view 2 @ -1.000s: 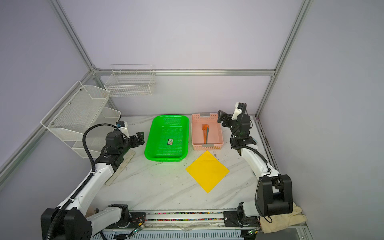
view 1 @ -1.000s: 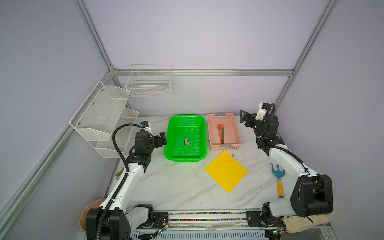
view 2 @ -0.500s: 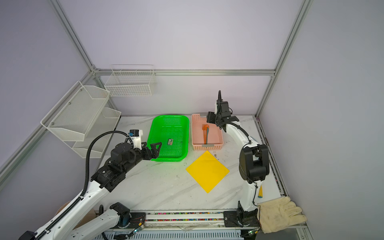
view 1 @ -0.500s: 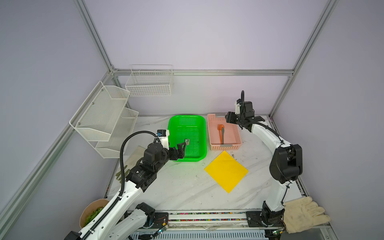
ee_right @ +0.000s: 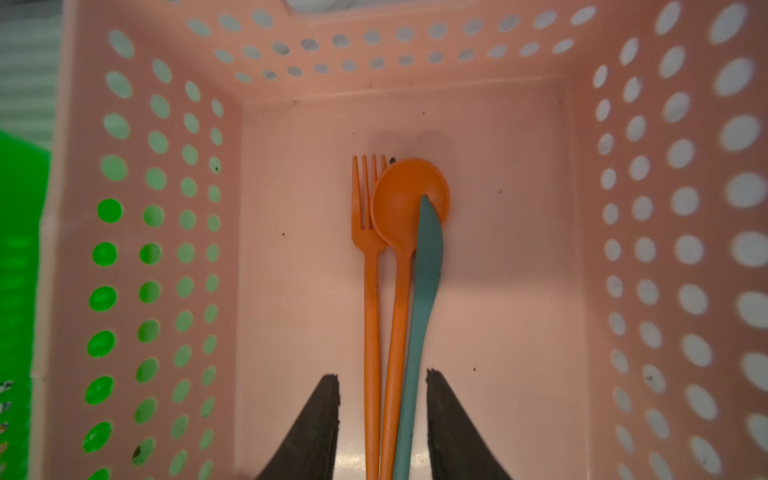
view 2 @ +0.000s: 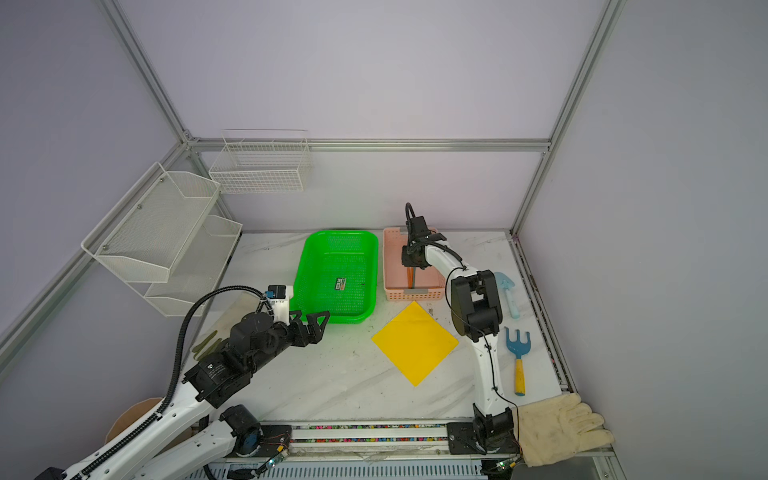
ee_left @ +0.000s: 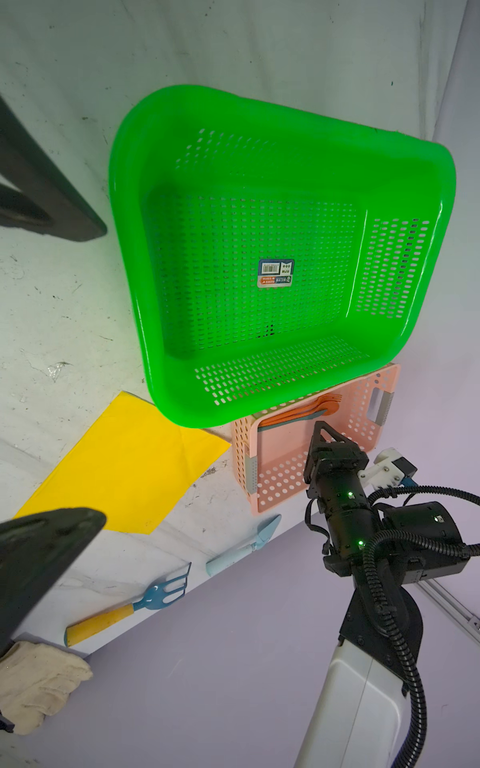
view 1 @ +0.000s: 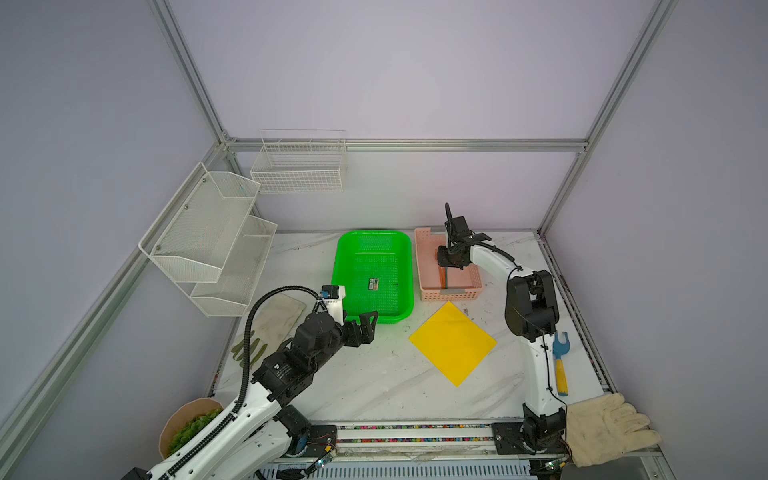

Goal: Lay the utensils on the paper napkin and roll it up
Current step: 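Move the right gripper over the pink basket while the left arm advances, then lower the right gripper and grasp the teal knife in the pink basket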

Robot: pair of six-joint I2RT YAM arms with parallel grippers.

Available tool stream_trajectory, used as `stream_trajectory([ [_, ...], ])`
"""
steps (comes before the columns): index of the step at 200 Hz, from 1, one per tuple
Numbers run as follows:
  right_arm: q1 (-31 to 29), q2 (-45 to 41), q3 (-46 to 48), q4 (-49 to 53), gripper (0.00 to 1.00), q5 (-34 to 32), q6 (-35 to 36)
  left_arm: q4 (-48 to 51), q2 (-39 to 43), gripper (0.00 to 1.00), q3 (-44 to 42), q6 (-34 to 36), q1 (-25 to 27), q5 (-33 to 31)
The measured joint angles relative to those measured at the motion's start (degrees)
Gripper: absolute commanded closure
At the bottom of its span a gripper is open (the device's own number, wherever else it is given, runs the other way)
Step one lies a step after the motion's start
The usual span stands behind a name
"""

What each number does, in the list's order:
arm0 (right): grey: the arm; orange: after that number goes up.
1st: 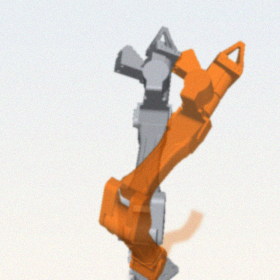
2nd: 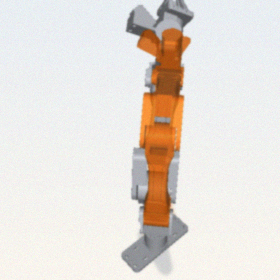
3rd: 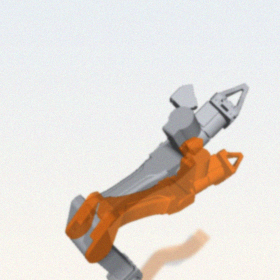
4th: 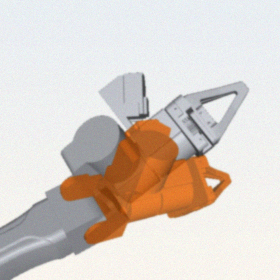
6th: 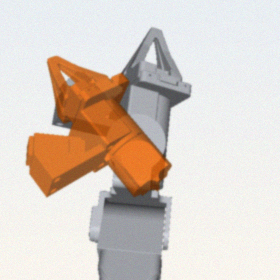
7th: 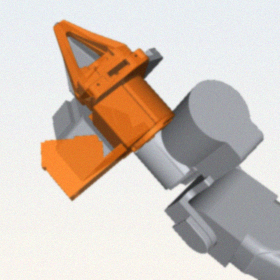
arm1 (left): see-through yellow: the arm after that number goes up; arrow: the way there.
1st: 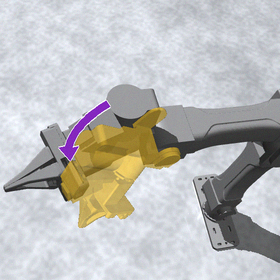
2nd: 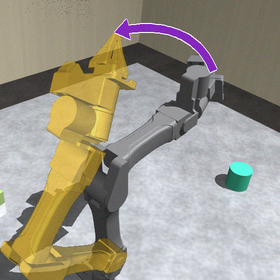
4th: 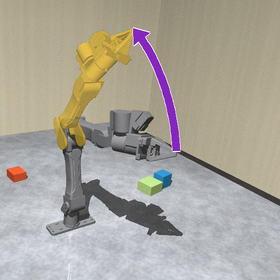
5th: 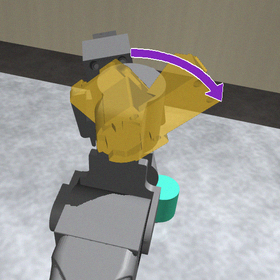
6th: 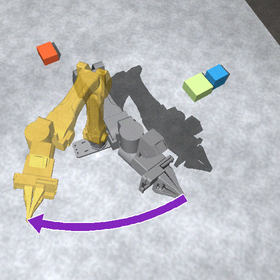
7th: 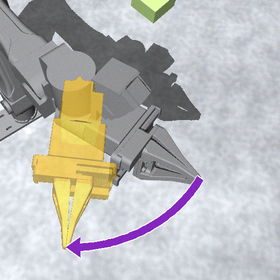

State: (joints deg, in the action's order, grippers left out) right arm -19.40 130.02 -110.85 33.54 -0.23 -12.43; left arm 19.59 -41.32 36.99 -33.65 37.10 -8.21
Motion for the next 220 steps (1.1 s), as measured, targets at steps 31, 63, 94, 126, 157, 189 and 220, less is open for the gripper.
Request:
stream_trajectory([
  [31,-0.2,1.2,-2.4,1.0,0.70,-1.4,-0.2,0.2,0.5,0.02,-1.3,-0.8,0.8,-0.5],
  [63,-0.2,3.1,-5.2,2.1,0.77,-2.0,-0.2,0.4,1.0,0.02,-2.3,-1.9,1.4,-0.8],
  [94,-0.7,4.9,-6.4,2.9,0.80,-2.6,-0.2,0.5,1.7,0.03,-3.0,-2.7,1.7,-1.0],
  [126,-0.9,6.4,-6.4,3.2,0.81,-3.5,-0.4,0.7,1.7,0.03,-3.1,-2.8,2.1,-1.1],
  [157,-1.0,7.4,-6.4,3.4,0.80,-4.8,-0.7,0.7,1.7,0.03,-3.2,-2.8,2.3,-1.2],
  [189,-1.0,7.5,-6.4,3.4,0.79,-6.0,-0.8,0.7,1.7,0.03,-3.2,-2.9,2.3,-1.2],
  [220,-1.0,7.5,-6.4,3.3,0.78,-6.7,-0.9,0.7,1.7,0.03,-3.2,-3.2,2.4,-1.3],
])
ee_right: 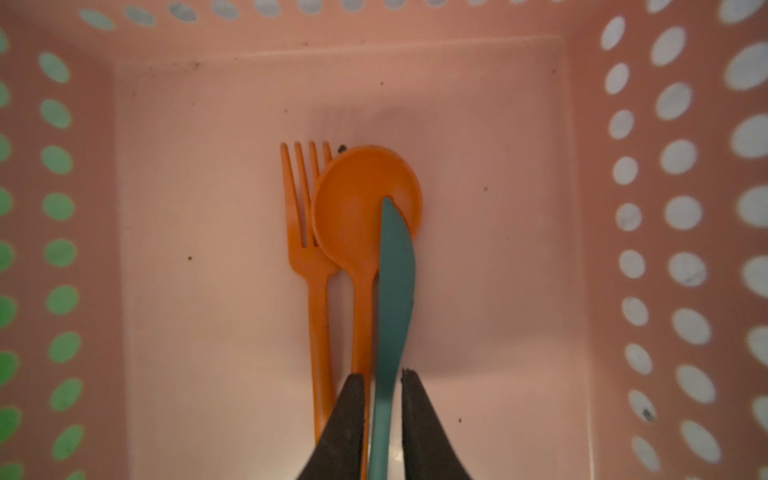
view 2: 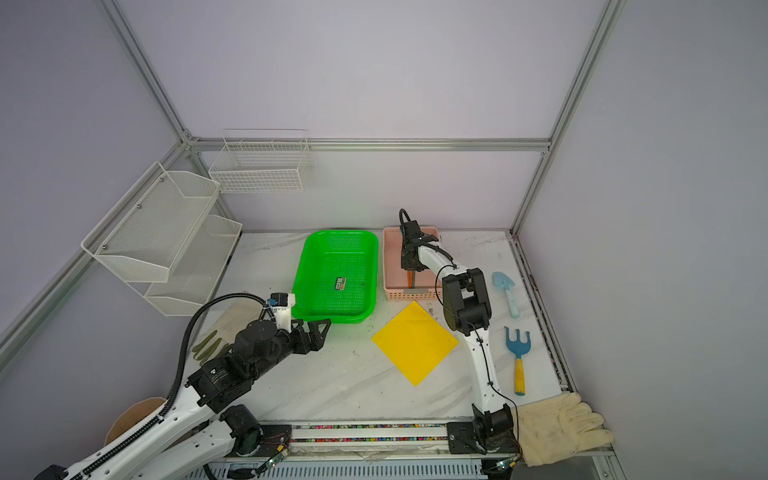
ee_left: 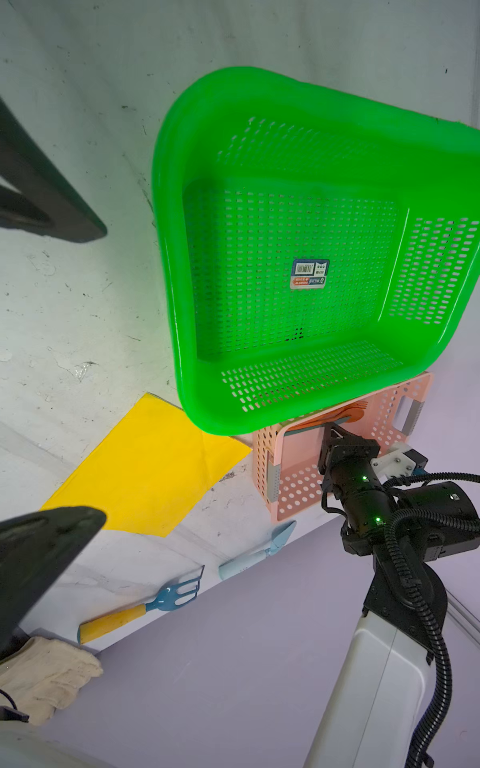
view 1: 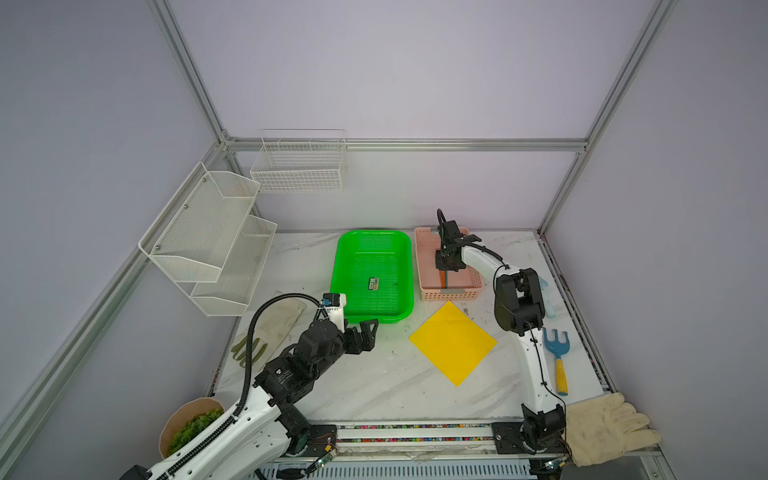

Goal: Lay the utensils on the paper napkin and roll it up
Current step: 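Lower the right gripper and grasp the teal knife in the pink basket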

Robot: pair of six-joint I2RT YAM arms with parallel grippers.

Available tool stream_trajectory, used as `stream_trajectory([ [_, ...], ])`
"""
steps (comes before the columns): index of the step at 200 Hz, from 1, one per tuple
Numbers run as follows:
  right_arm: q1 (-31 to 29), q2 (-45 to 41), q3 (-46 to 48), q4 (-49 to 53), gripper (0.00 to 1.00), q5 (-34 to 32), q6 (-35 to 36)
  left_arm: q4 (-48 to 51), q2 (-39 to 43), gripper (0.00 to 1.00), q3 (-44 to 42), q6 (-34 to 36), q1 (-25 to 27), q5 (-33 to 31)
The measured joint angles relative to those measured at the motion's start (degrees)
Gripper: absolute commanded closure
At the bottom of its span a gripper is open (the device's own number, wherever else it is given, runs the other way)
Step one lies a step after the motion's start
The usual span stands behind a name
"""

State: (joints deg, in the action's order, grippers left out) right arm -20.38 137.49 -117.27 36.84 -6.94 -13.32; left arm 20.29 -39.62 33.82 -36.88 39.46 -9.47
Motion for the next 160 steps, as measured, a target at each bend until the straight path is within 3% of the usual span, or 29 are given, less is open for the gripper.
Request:
stream_trajectory([
  [160,0.2,1.5,-0.1,-0.2,0.76,-0.8,-0.4,0.1,-0.3,0.03,0.0,0.0,0.5,-1.1],
])
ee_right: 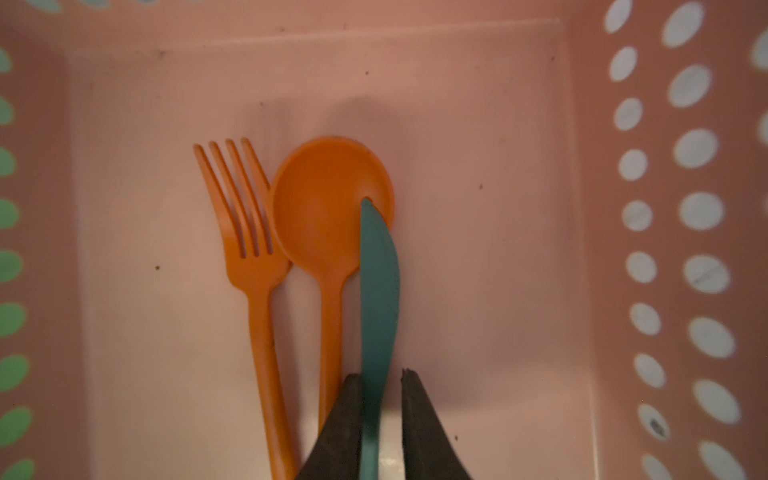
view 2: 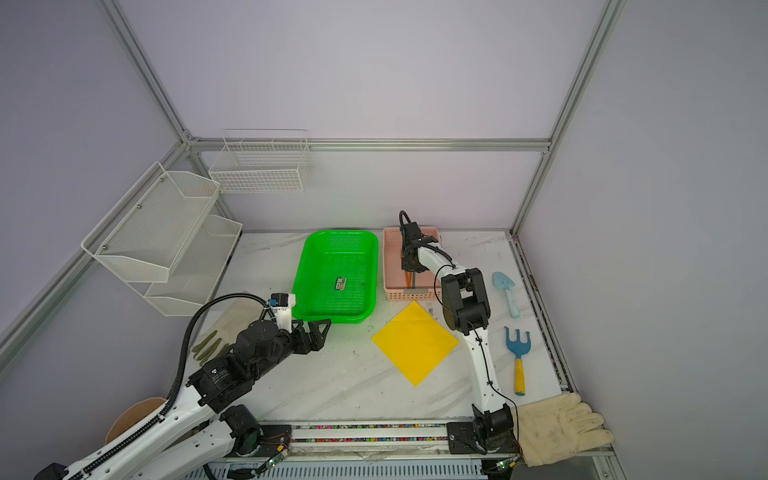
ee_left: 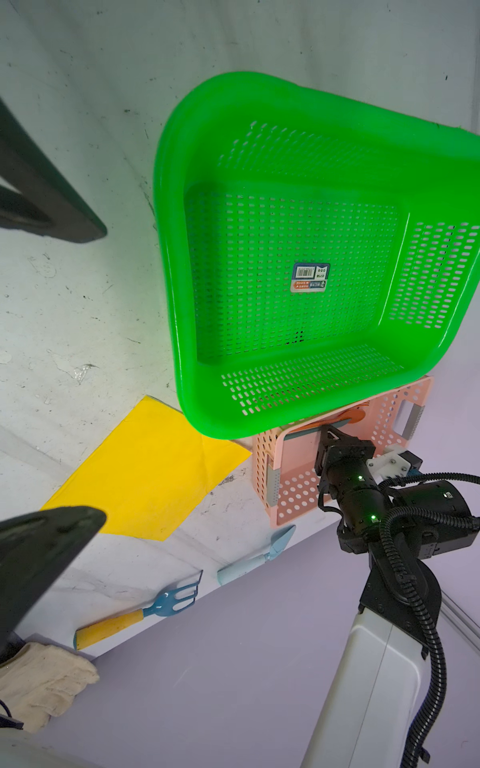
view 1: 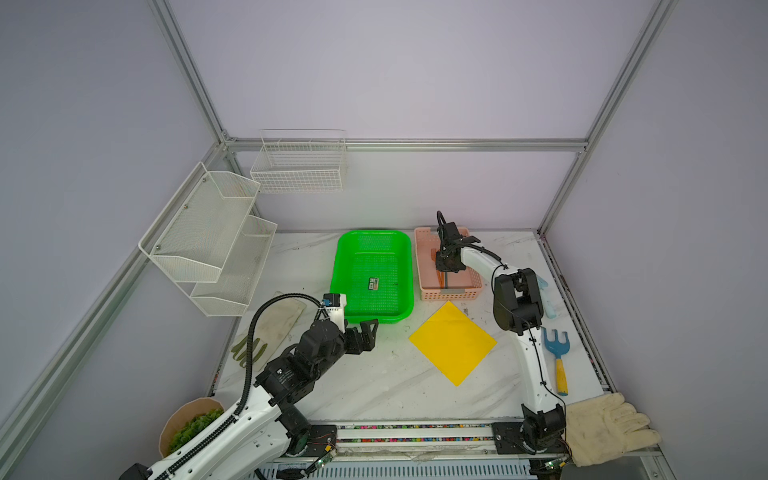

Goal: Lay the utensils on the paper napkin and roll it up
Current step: 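Lower the right gripper and grasp the teal knife in the pink basket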

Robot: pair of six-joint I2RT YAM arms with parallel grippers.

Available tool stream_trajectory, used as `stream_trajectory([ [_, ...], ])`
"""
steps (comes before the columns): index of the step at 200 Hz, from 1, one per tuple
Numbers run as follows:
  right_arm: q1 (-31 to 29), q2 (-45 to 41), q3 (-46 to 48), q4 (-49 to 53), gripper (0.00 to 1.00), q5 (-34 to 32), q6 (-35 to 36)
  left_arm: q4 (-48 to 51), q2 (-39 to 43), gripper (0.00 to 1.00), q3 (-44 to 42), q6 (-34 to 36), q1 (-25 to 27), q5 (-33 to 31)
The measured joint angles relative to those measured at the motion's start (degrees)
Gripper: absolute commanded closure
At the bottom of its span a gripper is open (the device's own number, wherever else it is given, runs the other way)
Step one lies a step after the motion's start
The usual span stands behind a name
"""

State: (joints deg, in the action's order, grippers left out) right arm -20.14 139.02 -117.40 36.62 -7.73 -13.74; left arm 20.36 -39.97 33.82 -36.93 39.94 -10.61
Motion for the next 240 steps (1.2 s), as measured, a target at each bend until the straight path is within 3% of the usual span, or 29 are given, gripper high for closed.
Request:
stream_trajectory([
  [31,0.3,0.2,0.0,-0.3,0.73,0.1,-0.3,0.1,0.0,0.03,0.0,0.0,0.0,-0.1],
  [144,0.7,0.2,0.0,-0.9,0.92,1.4,-0.8,0.7,0.7,0.04,0.0,0.0,0.0,-0.4],
  [240,0.9,0.2,-0.1,-1.4,0.93,1.5,-0.5,1.6,0.8,0.05,0.0,0.0,0.3,-0.4],
])
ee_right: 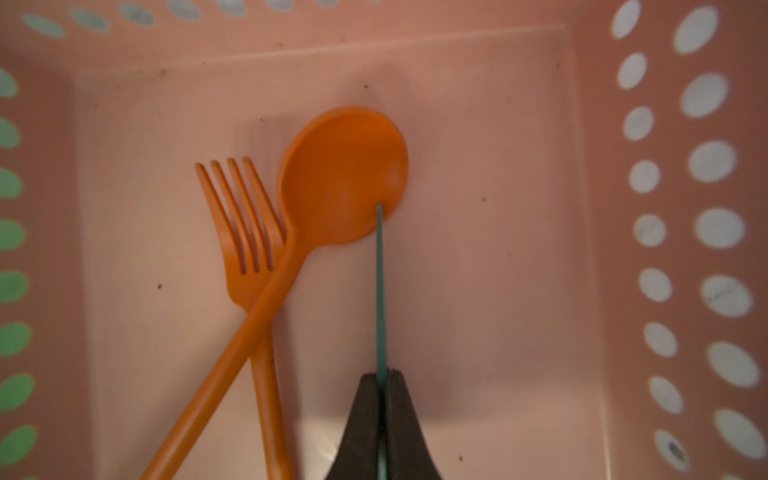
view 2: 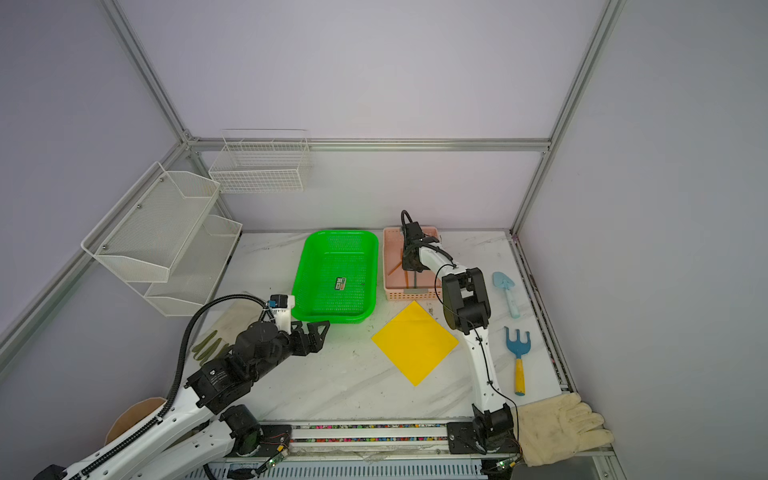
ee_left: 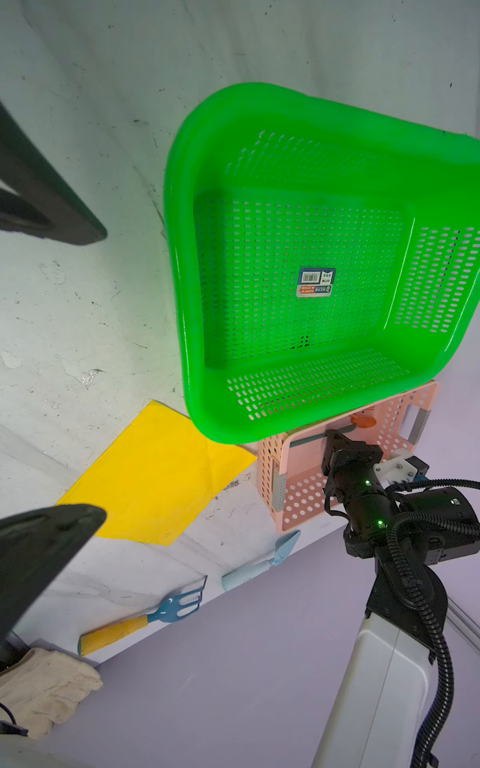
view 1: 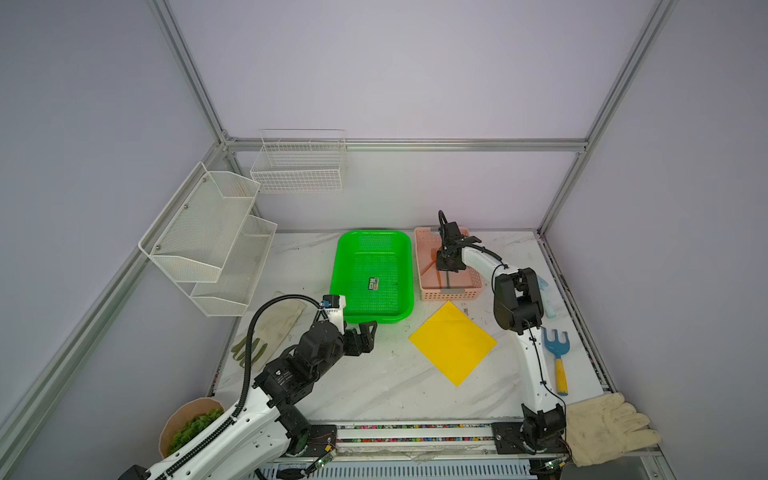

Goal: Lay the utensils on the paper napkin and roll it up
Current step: 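Lower the right gripper and grasp the teal knife in the pink basket, then lift the teal knife and carry it over the yellow napkin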

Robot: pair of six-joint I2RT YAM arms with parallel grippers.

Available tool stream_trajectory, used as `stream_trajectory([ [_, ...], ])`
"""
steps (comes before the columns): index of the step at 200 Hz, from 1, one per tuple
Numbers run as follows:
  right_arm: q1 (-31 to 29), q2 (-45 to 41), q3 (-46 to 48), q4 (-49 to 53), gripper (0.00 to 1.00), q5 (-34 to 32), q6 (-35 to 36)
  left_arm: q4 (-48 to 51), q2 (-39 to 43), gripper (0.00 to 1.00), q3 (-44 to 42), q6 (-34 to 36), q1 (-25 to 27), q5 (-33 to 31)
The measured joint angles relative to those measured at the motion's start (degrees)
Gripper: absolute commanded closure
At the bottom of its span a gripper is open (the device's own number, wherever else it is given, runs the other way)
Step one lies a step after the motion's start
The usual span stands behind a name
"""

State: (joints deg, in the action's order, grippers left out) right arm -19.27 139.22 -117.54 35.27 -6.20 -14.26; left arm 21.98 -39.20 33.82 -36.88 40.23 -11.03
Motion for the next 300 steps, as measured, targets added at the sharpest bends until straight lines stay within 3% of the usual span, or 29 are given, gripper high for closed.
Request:
stream_trajectory([
  [55,0.0,-2.4,0.0,0.3,0.94,-0.2,0.0,0.0,-0.9,0.05,0.1,0.0,1.1,-0.1],
  [96,0.0,-9.8,0.0,0.3,0.94,-0.2,0.0,0.4,-8.0,0.05,2.3,1.7,3.7,-1.0],
  [153,0.0,-21.7,1.9,-0.3,0.94,-0.2,-0.1,-2.9,-22.3,0.04,17.3,5.4,4.1,0.4],
  [236,0.1,-46.4,21.2,-4.0,0.93,-0.5,-1.0,-4.9,-51.8,0.05,39.8,4.8,3.7,10.6],
  [300,0.2,-51.7,28.7,-5.4,0.93,-0.5,-1.6,-2.2,-69.0,0.05,54.4,2.5,0.3,13.6],
])
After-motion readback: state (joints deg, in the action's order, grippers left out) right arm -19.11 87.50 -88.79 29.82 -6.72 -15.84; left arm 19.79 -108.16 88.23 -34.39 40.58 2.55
